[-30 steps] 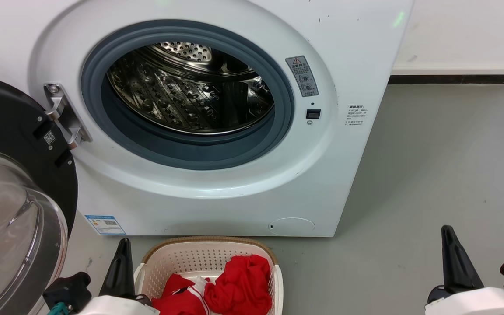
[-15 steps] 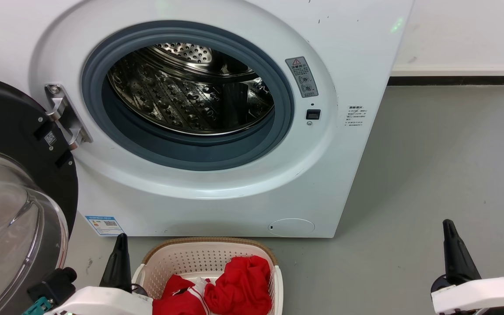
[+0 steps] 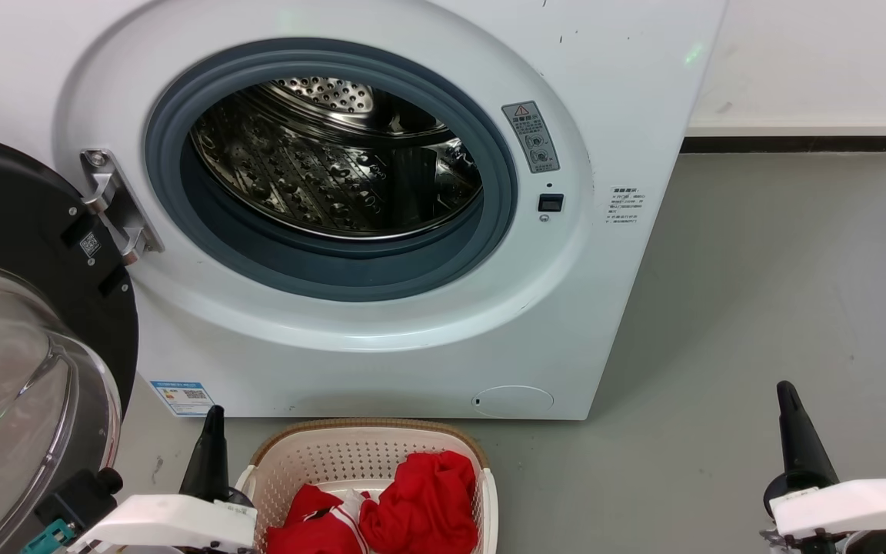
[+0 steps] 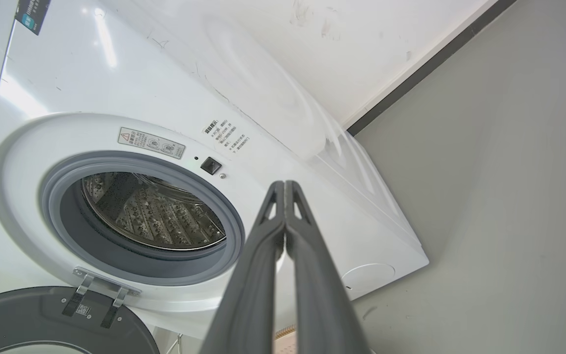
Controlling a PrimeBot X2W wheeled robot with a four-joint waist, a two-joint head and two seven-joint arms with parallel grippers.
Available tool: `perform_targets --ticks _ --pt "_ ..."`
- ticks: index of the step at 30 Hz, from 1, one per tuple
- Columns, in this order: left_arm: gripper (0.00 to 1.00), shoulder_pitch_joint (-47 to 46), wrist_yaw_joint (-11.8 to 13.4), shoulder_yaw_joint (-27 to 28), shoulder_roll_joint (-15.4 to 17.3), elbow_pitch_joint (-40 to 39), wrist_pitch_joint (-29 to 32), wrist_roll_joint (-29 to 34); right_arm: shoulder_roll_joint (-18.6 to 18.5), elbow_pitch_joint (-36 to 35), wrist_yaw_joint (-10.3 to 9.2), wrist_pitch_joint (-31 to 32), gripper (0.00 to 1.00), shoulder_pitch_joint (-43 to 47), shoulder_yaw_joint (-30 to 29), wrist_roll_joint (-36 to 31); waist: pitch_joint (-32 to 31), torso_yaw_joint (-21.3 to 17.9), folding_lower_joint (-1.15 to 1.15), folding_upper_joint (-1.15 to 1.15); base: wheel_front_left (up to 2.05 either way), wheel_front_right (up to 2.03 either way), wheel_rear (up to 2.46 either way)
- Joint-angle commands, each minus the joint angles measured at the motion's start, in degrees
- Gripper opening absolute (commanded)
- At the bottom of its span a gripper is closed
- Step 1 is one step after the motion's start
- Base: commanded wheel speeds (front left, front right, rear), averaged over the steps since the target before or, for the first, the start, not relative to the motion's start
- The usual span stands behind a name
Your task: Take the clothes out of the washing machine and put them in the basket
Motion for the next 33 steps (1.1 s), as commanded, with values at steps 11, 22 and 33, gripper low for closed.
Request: perform_targets --ticks 11,22,33 --pt "0.0 -2.58 -0.57 0.68 0.07 0.32 2.1 -9.02 -0.53 0.52 -0.01 2.12 0.0 -2.77 -0.14 9.23 -0.17 0.04 -0.01 0.0 0.0 0.0 0.0" --pt "0.0 -3.51 -0.91 1.05 0.07 1.06 3.83 -16.29 -0.55 1.32 -0.01 3.92 0.0 -3.69 -0.31 16.47 -0.34 0.07 -0.01 0.0 0.0 0.0 0.0" --pt "0.0 -4.35 -1.18 1.35 0.07 1.7 5.41 -22.9 -0.54 2.13 -0.01 5.53 0.0 -4.51 -0.48 23.03 -0.5 0.11 -0.01 0.0 0.0 0.0 0.0"
